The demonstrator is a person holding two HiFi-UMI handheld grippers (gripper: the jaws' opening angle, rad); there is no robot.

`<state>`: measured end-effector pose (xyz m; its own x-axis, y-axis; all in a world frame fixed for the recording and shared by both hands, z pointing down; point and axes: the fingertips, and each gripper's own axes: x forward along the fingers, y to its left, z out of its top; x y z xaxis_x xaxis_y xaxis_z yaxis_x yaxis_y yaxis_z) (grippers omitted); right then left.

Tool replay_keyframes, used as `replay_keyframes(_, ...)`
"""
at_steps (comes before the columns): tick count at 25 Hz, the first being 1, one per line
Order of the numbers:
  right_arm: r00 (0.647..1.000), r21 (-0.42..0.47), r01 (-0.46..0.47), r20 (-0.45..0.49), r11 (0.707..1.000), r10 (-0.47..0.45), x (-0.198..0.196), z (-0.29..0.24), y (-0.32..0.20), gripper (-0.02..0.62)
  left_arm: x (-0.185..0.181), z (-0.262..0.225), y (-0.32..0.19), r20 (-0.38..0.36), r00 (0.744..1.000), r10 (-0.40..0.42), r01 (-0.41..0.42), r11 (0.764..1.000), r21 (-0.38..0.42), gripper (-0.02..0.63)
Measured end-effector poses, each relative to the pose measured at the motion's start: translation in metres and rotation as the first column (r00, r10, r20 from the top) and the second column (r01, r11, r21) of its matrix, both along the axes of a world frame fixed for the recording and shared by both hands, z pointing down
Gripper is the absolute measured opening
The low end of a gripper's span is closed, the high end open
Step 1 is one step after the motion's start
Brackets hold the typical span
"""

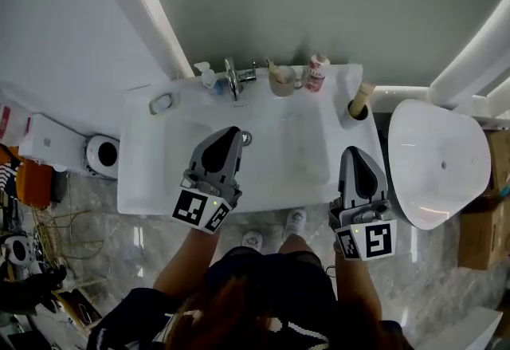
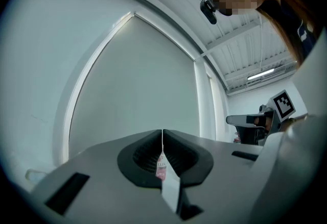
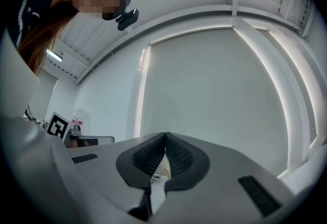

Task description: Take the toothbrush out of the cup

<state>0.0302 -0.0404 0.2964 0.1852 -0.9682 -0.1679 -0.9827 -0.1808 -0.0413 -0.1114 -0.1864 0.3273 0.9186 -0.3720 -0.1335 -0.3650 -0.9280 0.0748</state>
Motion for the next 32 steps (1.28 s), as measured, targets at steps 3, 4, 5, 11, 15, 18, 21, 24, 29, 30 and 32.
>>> replay_keyframes(3,0.999,-0.012,0.043,-0.007,0.999,-0.043,0.042,-0.003,-0.011,0.015,0.039,0.000,-0.010,0.008,0.999,-0.038,0.038,0.999,-0.003,0.009)
replay_keyframes(4,0.998,-0.013,0.055,-0.010,0.998,-0.055,0.057,-0.005,-0.015,0.015,0.051,0.000,-0.013,0.014,0.999,-0.050,0.050,0.999,0.000,0.009)
replay_keyframes(5,0.998,-0.012,0.067,-0.010,0.998,-0.067,0.071,-0.006,-0.019,0.015,0.063,0.000,-0.016,0.017,0.998,-0.061,0.061,0.998,0.002,0.009)
replay_keyframes(11,0.987,-0.015,0.164,0.007,0.986,-0.164,0.122,0.001,-0.048,0.015,0.123,0.013,-0.035,0.053,0.991,-0.126,0.127,0.992,-0.010,0.011)
replay_keyframes(15,0.978,-0.020,0.206,0.034,0.978,-0.205,0.135,0.010,-0.066,0.015,0.145,0.022,-0.049,0.082,0.985,-0.151,0.153,0.988,-0.015,0.014)
replay_keyframes(18,0.975,-0.027,0.215,0.055,0.976,-0.213,0.139,0.019,-0.076,0.015,0.155,0.033,-0.064,0.097,0.983,-0.154,0.160,0.986,-0.051,0.131)
replay_keyframes(21,0.975,-0.035,0.212,0.070,0.977,-0.209,0.143,0.029,-0.089,0.015,0.164,0.052,-0.084,0.134,0.979,-0.156,0.168,0.982,-0.084,0.177)
replay_keyframes(24,0.976,-0.049,0.209,0.079,0.977,-0.204,0.144,0.035,-0.103,0.015,0.174,0.073,-0.108,0.174,0.972,-0.157,0.175,0.980,-0.097,0.203)
replay_keyframes(29,0.976,-0.082,0.206,0.096,0.975,-0.198,0.148,0.050,-0.123,0.015,0.196,0.108,-0.144,0.229,0.965,-0.131,0.164,0.978,-0.130,0.261)
replay_keyframes(30,0.976,-0.087,0.204,0.099,0.975,-0.196,0.149,0.052,-0.126,0.015,0.199,0.115,-0.151,0.239,0.962,-0.131,0.168,0.976,-0.139,0.264)
replay_keyframes(32,0.976,-0.094,0.200,0.105,0.975,-0.190,0.150,0.057,-0.132,0.015,0.205,0.129,-0.165,0.261,0.956,-0.135,0.179,0.972,-0.152,0.265)
